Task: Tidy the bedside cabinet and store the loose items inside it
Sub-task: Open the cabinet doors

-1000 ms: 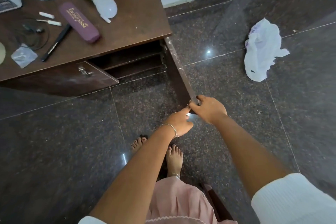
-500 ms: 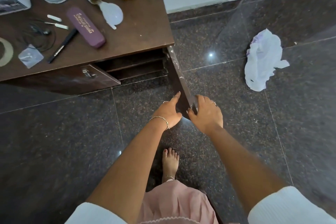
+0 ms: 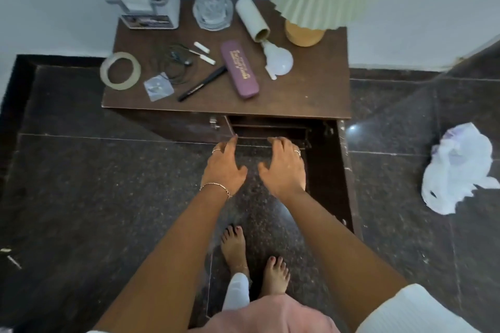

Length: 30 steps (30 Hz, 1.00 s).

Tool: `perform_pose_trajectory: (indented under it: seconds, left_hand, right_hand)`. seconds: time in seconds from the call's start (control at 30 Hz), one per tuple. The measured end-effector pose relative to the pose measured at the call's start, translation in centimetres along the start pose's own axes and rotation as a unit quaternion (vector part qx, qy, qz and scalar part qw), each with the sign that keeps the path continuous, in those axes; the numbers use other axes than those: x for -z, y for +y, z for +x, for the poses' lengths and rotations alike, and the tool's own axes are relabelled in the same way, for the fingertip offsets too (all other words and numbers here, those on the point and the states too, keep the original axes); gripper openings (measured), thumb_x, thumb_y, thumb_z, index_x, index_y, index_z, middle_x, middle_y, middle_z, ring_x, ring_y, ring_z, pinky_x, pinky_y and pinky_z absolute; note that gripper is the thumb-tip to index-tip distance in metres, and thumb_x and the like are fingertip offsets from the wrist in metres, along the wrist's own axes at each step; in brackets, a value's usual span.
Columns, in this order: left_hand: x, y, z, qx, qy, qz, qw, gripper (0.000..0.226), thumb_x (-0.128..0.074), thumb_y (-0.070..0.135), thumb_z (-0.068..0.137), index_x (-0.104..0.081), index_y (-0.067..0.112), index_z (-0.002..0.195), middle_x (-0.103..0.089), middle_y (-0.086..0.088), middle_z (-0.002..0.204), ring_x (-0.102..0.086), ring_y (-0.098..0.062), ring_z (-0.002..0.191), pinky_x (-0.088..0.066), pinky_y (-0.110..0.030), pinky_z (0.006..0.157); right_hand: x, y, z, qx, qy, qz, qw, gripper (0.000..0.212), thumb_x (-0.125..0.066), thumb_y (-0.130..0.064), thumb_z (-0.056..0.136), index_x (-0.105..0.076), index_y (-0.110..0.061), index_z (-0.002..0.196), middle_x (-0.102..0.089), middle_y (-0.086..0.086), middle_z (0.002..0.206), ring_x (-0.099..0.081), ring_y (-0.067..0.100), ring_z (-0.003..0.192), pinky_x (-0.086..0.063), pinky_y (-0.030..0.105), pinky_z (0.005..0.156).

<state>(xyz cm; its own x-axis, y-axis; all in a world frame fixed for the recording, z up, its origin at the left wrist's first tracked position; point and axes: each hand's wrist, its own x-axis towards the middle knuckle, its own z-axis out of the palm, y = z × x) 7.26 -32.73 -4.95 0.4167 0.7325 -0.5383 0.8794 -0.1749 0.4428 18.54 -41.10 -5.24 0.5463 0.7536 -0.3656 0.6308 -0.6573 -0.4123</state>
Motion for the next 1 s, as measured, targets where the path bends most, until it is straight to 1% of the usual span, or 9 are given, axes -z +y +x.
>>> perform_pose_trajectory:
  seconds: [0.13, 0.23, 0.37, 0.43, 0.5, 0.6, 0.73, 0.87, 1.0]
  left_hand:
    - [2.4, -3.8, 1.7, 0.006, 0.039, 0.01, 0.999, 0.078, -0.063, 0.026, 0.083, -0.021, 0.023, 0.149, -0.03, -0.016, 0.149, -0.041, -0.036, 0.131, -0.038, -0.044, 0.107]
    - [3.8, -6.0, 3.0, 0.017, 0.041, 0.018, 0.999, 0.078, -0.062, 0.028, 0.085, -0.018, 0.021, 0.15, -0.025, -0.016, 0.152, -0.037, -0.036, 0.134, -0.035, -0.043, 0.11]
    - [4.8, -7.8, 4.8, 0.007, 0.036, 0.017, 0.999, 0.079, -0.062, 0.029, 0.086, -0.017, 0.019, 0.15, -0.024, -0.017, 0.153, -0.036, -0.036, 0.135, -0.034, -0.042, 0.111]
    - [5.2, -8.4, 5.5, 0.0, 0.031, 0.027, 0.999, 0.078, -0.061, 0.03, 0.087, -0.016, 0.021, 0.15, -0.023, -0.017, 0.153, -0.035, -0.036, 0.136, -0.034, -0.042, 0.11]
    - [5.4, -8.7, 5.8, -0.003, 0.022, 0.027, 0.999, 0.077, -0.06, 0.032, 0.088, -0.016, 0.024, 0.15, -0.022, -0.015, 0.154, -0.035, -0.036, 0.135, -0.035, -0.042, 0.109]
    - [5.5, -9.1, 6.2, 0.003, 0.012, 0.003, 1.0, 0.076, -0.059, 0.032, 0.087, -0.016, 0.027, 0.15, -0.023, -0.015, 0.153, -0.037, -0.036, 0.134, -0.036, -0.043, 0.109]
    - [5.1, -9.3, 5.8, 0.028, 0.015, -0.06, 0.998, 0.071, -0.059, 0.029, 0.088, -0.022, 0.02, 0.148, -0.032, -0.017, 0.147, -0.042, -0.034, 0.13, -0.037, -0.041, 0.108]
    - [3.8, -9.5, 4.4, 0.071, 0.008, -0.126, 0.99, 0.064, -0.054, 0.032, 0.092, -0.026, 0.011, 0.145, -0.039, -0.019, 0.142, -0.042, -0.035, 0.13, -0.035, -0.039, 0.107]
    - [3.0, -9.8, 3.3, 0.079, 0.029, -0.183, 0.979, 0.054, -0.054, 0.034, 0.091, -0.037, 0.012, 0.137, -0.05, -0.014, 0.134, -0.051, -0.031, 0.122, -0.042, -0.042, 0.103]
  right_hand:
    - [-2.4, -4.4, 3.8, 0.048, -0.092, 0.016, 0.994, 0.076, -0.06, -0.03, 0.086, -0.022, -0.012, 0.149, -0.029, 0.009, 0.152, -0.027, 0.028, 0.14, -0.032, 0.041, 0.112]
    - [-4.5, -6.9, 6.7, 0.009, -0.135, 0.134, 0.982, 0.072, -0.058, -0.021, 0.084, -0.026, -0.01, 0.148, -0.037, 0.012, 0.148, -0.035, 0.031, 0.137, -0.033, 0.041, 0.112]
    - [-5.9, -8.8, 9.0, -0.113, -0.154, 0.376, 0.907, 0.055, -0.059, -0.017, 0.087, -0.039, -0.015, 0.138, -0.055, 0.009, 0.131, -0.053, 0.024, 0.118, -0.042, 0.034, 0.102]
    - [-6.2, -8.9, 10.0, -0.145, -0.158, 0.413, 0.885, 0.049, -0.055, -0.011, 0.09, -0.038, -0.013, 0.136, -0.054, 0.003, 0.127, -0.051, 0.017, 0.11, -0.041, 0.028, 0.093]
    - [-6.8, -8.6, 10.9, -0.159, -0.151, 0.41, 0.885, 0.045, -0.053, -0.012, 0.092, -0.041, -0.014, 0.135, -0.056, 0.004, 0.129, -0.053, 0.018, 0.111, -0.042, 0.03, 0.096]
    - [-7.9, -8.1, 11.6, -0.163, -0.147, 0.389, 0.895, 0.048, -0.055, -0.014, 0.087, -0.046, -0.02, 0.134, -0.058, 0.005, 0.13, -0.055, 0.022, 0.117, -0.043, 0.044, 0.105]
    - [-7.7, -8.4, 10.4, -0.135, -0.128, 0.369, 0.911, 0.05, -0.05, -0.001, 0.087, -0.044, -0.017, 0.133, -0.059, 0.004, 0.128, -0.055, 0.019, 0.117, -0.042, 0.037, 0.106]
    - [-9.1, -7.5, 8.4, -0.11, -0.122, 0.297, 0.941, 0.048, -0.05, -0.008, 0.081, -0.048, -0.031, 0.123, -0.064, 0.002, 0.117, -0.06, 0.023, 0.108, -0.046, 0.047, 0.1]
    - [-8.5, -8.2, 6.1, -0.102, -0.125, 0.244, 0.956, 0.041, -0.051, -0.01, 0.086, -0.051, -0.027, 0.123, -0.063, 0.002, 0.118, -0.059, 0.024, 0.109, -0.047, 0.044, 0.097]
